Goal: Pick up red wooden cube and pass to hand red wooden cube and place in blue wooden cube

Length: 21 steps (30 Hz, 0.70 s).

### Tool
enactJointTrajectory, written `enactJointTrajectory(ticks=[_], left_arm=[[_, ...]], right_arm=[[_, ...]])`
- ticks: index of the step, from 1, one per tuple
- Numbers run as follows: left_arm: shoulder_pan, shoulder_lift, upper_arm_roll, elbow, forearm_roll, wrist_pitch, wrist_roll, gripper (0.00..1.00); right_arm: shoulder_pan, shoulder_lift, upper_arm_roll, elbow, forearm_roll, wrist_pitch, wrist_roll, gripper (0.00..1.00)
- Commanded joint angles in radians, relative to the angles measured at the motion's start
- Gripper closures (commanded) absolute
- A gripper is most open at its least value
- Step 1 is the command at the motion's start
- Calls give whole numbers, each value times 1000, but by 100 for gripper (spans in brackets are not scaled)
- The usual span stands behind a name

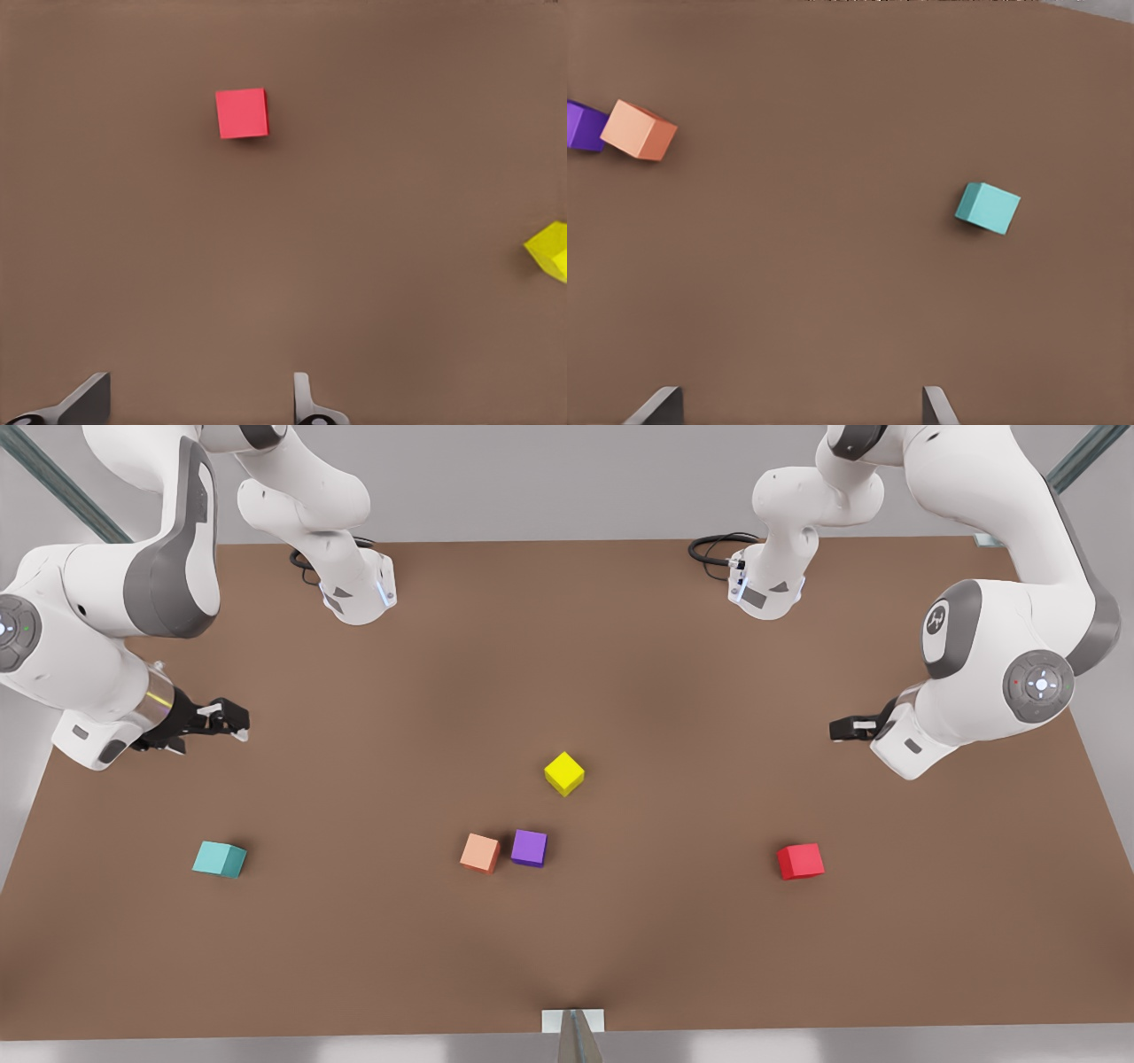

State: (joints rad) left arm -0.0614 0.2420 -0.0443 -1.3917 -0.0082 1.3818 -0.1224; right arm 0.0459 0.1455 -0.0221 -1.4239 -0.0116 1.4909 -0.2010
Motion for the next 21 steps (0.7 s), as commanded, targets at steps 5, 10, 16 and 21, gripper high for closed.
enactJointTrajectory(ticks=[5, 10, 16, 21], left_arm=[[2, 233, -3, 137, 2, 103, -31, 0], [20, 487, -3, 206, 8, 460, -112, 0], [22, 488, 8, 77, 45, 580, -106, 0], [20, 534, 8, 69, 47, 602, -106, 0]], right_arm=[[-1, 0, 2, -15, -13, 20, -66, 0], [-1, 3, 2, -24, -13, 28, -67, 0], [-1, 0, 1, -24, -13, 28, -67, 0], [0, -18, 1, -41, -30, 23, -69, 0]])
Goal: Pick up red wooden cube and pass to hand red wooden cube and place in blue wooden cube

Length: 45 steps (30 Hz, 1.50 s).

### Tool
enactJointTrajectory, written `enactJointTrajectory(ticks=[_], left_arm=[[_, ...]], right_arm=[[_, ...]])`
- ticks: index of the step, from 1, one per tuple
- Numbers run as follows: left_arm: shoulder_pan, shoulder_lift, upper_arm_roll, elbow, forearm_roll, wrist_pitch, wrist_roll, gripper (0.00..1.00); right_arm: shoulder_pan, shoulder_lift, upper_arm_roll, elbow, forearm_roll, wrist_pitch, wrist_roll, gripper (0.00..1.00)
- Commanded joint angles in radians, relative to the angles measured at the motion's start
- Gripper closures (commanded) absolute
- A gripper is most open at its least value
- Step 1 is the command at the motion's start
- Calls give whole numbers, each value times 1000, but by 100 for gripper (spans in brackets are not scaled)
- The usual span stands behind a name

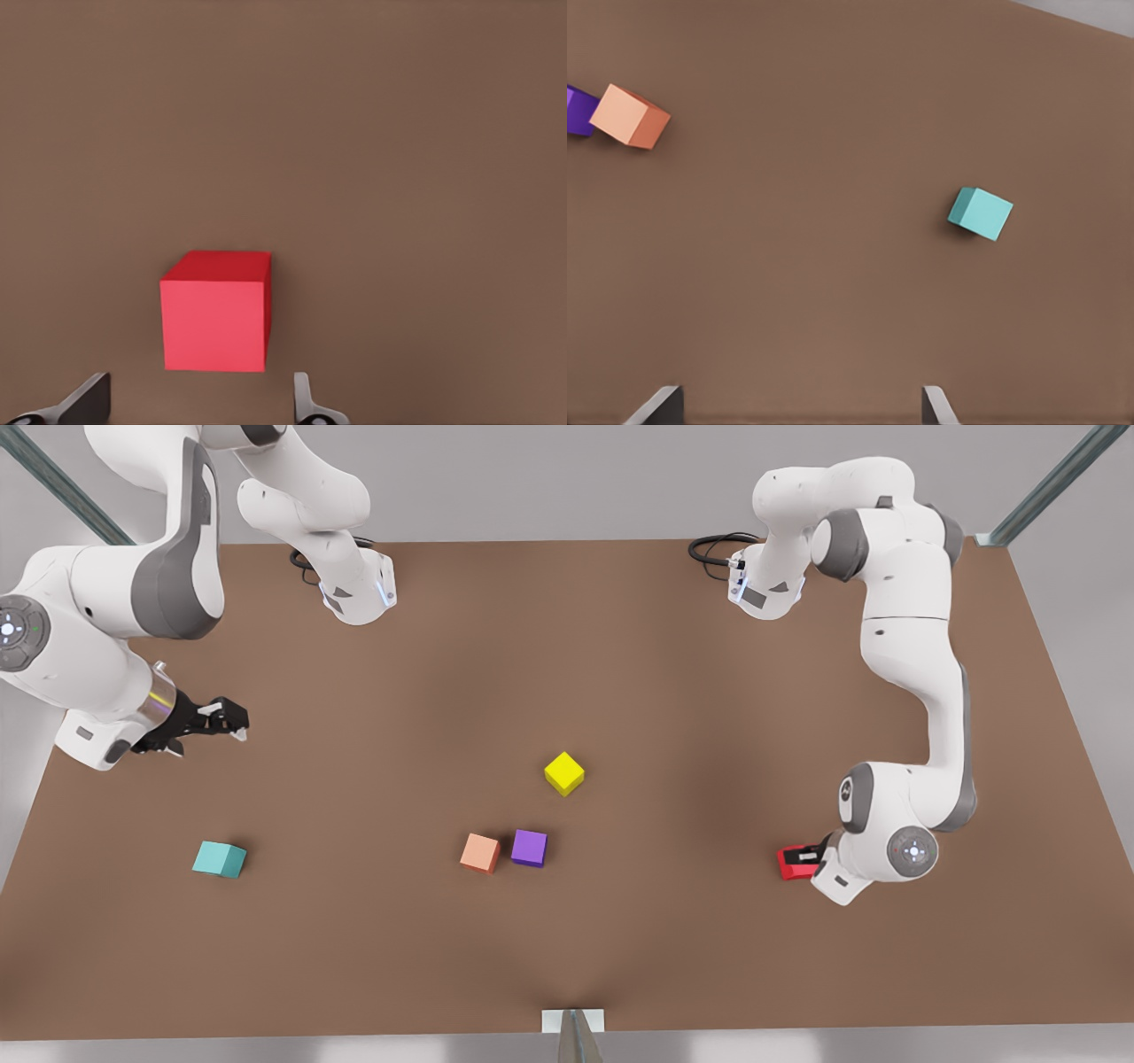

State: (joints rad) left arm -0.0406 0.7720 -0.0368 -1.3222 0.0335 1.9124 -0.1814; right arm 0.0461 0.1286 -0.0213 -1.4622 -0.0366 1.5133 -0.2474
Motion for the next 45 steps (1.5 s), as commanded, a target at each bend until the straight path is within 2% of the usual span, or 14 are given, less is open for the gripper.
enactJointTrajectory(ticks=[1, 8, 28, 29, 30, 32, 33, 35, 36, 37, 39, 40, 42, 45], left_arm=[[1, 12, 0, 0, 5, 74, -47, 0], [8, 84, 1, -12, 5, 112, -47, 0], [13, 135, 1, -19, 11, 158, -47, 0], [13, 135, 1, -17, 11, 165, -49, 21], [13, 135, 1, -17, 11, 163, -49, 34], [13, 130, 0, -17, 8, 163, -55, 41], [14, 118, -5, -17, 6, 163, -61, 41], [16, 112, -38, 7, 2, 116, -150, 41], [22, 110, -83, 32, -1, 65, -204, 41], [24, 104, -110, 79, -52, -10, -236, 41], [24, 102, -204, 208, -285, -220, -298, 41], [24, 104, -331, 238, -400, -259, -323, 41], [16, 141, -541, 236, -494, -66, -320, 41], [2, 246, -676, 239, -514, 200, -195, 41]], right_arm=[[-2, -6, 0, -4, -6, -1, -23, 0], [-2, -4, 1, -15, -14, 4, -23, 0], [-2, -3, 1, -41, -12, 19, -21, 0], [0, 0, 1, -41, -12, 21, -21, 0], [6, 6, 1, -41, -12, 28, -21, 0], [24, 20, 6, -40, -12, 35, -18, 0], [24, 20, 6, -40, -12, 35, -16, 0], [38, 66, 23, -9, 6, 47, -62, 0], [38, 206, 20, 74, 203, 48, -404, 0], [38, 301, 20, 98, 362, 48, -564, 0], [37, 509, 20, 163, 665, 48, -703, 0], [38, 612, 24, 206, 799, 47, -714, 0], [38, 701, 67, 269, 850, 48, -768, 0], [41, 704, 67, 338, 1003, 74, -1067, 0]])
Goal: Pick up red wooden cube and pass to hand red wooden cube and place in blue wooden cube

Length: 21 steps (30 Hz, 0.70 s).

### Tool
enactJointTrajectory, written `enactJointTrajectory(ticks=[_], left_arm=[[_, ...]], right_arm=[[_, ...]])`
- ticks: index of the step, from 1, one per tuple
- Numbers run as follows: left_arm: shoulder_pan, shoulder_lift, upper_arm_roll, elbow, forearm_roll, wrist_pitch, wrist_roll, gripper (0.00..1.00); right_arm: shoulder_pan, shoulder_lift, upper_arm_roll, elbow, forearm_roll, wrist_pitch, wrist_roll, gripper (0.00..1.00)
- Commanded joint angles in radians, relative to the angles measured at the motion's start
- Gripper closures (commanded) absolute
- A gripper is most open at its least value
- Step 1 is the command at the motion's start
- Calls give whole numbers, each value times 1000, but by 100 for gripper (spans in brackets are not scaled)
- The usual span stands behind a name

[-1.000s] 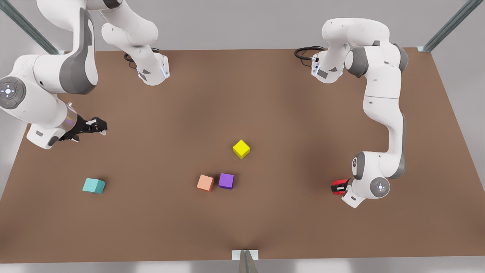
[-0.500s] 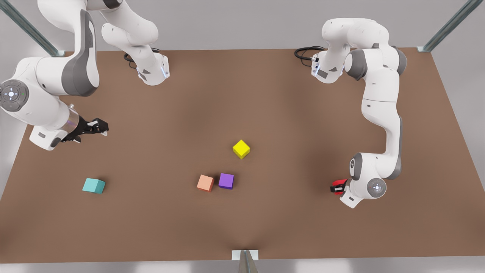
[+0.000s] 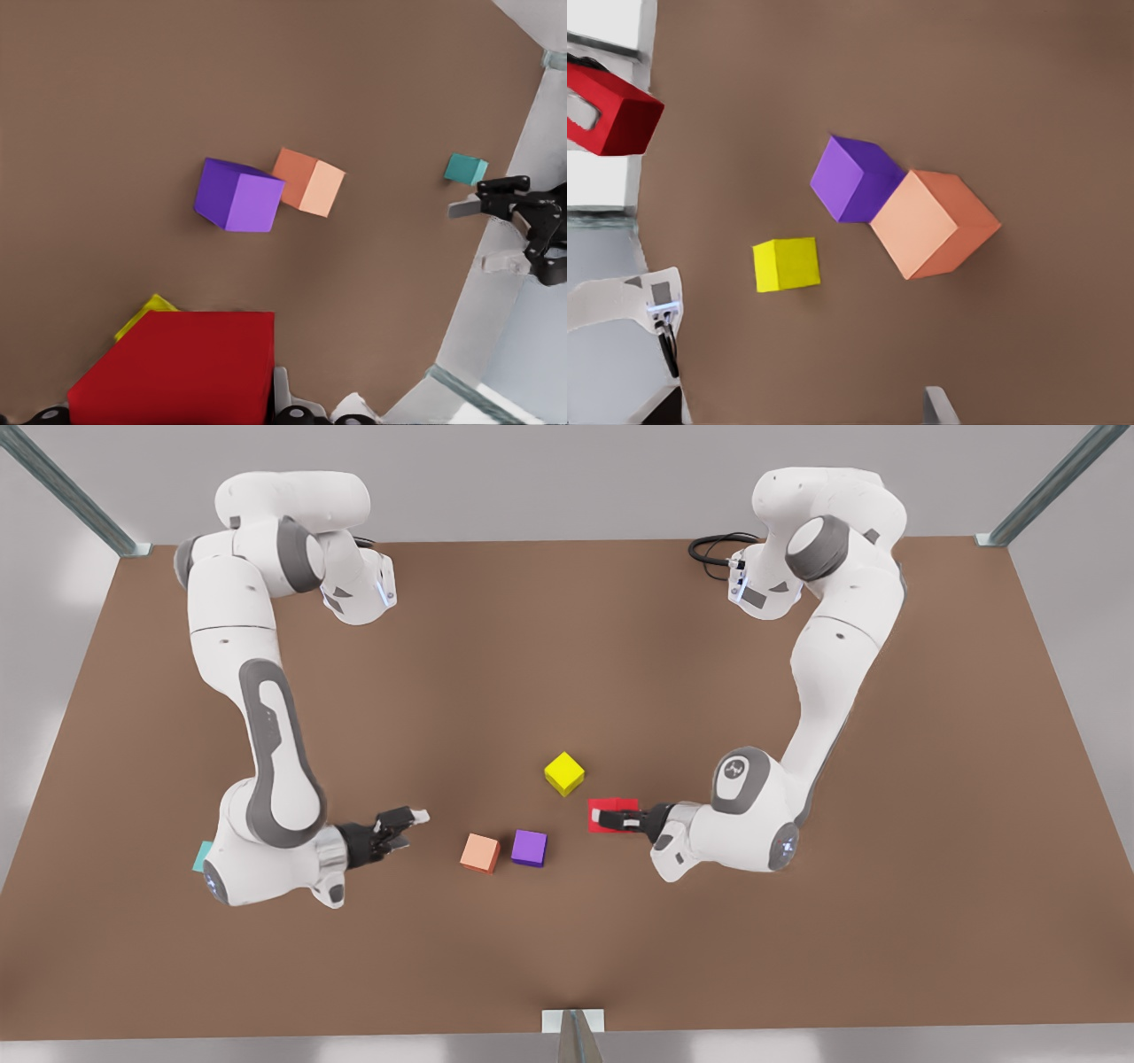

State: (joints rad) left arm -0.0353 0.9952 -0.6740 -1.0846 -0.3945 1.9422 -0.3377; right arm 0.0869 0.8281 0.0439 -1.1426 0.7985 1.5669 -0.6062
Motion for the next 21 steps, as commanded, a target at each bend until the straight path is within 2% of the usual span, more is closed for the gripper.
enactJointTrajectory(ticks=[1, 3, 7, 8, 13, 21], left_arm=[[0, 45, -55, 3, -167, 195, 29, 41], [17, 102, -53, 2, -510, 233, 334, 41], [48, 109, -56, -47, -696, 282, 643, 41], [34, 121, -55, -48, -695, 287, 712, 44], [-6, 117, -55, -55, -624, 348, 916, 44], [-21, 106, -65, -83, -642, 397, 927, 41]], right_arm=[[1, 3, 2, 20, 192, 30, -790, 0], [-3, 2, -6, 55, 203, 79, -951, 0], [8, 20, 2, 58, 303, 139, -1099, 0], [27, 42, 2, 60, 352, 160, -1172, 0], [126, 192, 1, 155, 492, 163, -1330, 0], [142, 194, 8, 146, 556, 160, -1376, 0]])
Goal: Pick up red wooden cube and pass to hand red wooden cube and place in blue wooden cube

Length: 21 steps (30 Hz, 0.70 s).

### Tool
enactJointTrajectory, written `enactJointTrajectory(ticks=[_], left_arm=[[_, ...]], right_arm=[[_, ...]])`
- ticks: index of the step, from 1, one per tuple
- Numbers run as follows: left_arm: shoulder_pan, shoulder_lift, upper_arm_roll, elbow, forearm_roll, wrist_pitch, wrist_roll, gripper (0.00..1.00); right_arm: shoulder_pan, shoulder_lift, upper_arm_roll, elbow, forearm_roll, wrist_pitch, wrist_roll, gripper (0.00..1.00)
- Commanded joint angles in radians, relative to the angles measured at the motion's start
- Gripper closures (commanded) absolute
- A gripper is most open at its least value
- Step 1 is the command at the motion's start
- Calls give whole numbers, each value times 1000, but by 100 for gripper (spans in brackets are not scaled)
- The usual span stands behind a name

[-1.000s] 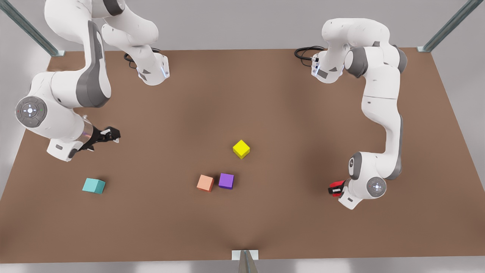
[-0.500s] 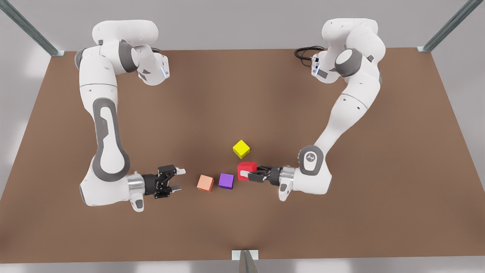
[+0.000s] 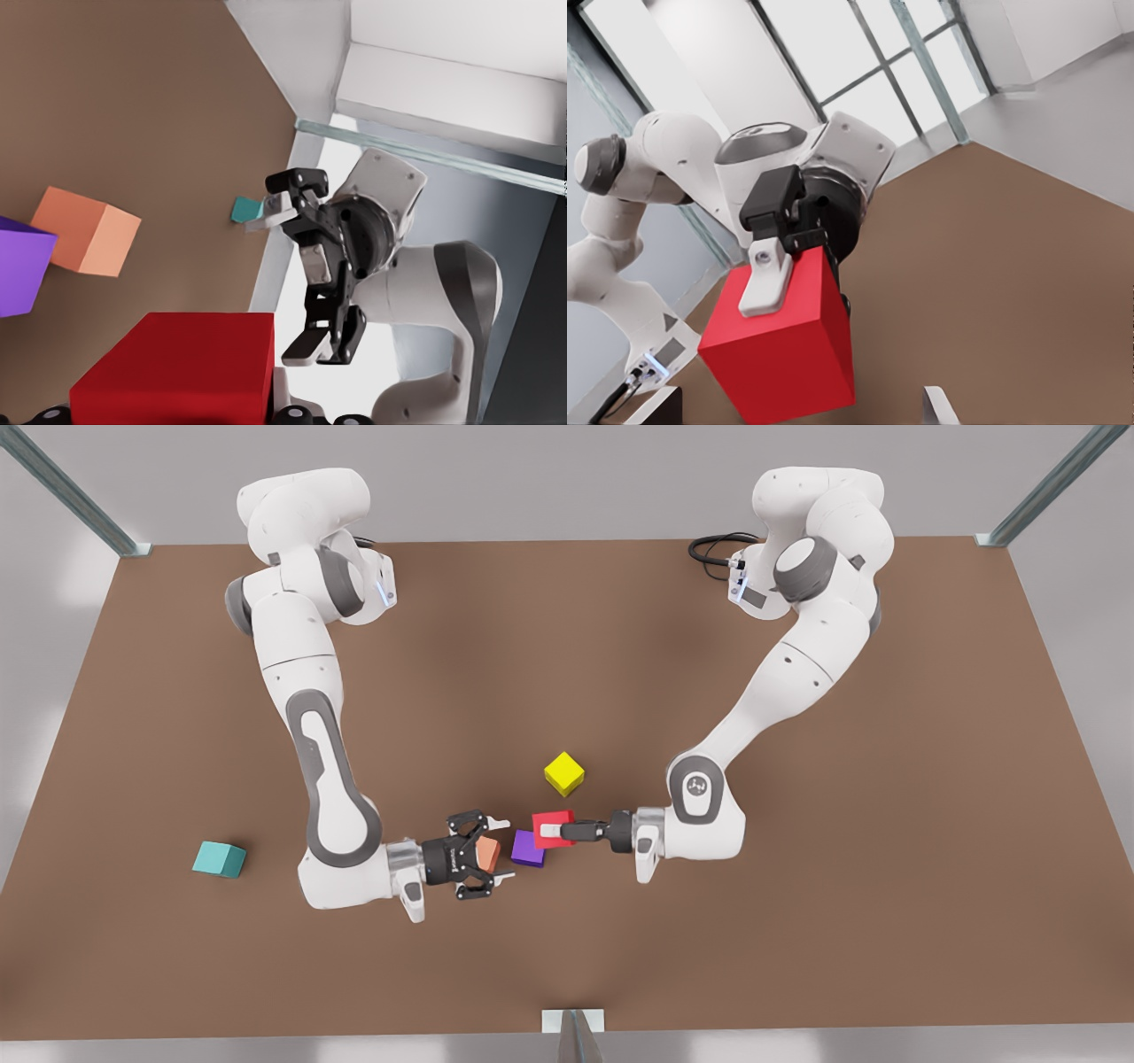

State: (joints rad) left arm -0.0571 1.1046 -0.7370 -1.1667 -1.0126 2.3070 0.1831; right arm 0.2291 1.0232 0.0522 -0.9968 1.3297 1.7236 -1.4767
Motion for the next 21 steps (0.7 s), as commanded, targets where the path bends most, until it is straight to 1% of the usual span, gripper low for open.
enactJointTrajectory(ticks=[1, 4, 8, 10, 14, 21], left_arm=[[0, -3, -2, -2, -24, 32, 406, 41], [3, -3, -2, -4, -24, 32, 406, 41], [-3, -2, -2, -4, -24, 51, 406, 41], [-4, 0, -2, -4, -24, 51, 406, 41], [-9, 0, -2, -4, -24, 54, 406, 41], [-3, 0, -2, -5, -24, 52, 406, 41]], right_arm=[[-2, -2, 0, 0, 25, 4, -517, 0], [-11, 3, -2, -10, 46, 11, -603, 0], [-5, 6, 1, -10, 65, 56, -594, 0], [12, 6, 5, -26, 109, 57, -597, 0], [15, 9, 31, -34, 121, 57, -594, 0], [9, 5, 55, -71, 123, 2, -603, 0]])
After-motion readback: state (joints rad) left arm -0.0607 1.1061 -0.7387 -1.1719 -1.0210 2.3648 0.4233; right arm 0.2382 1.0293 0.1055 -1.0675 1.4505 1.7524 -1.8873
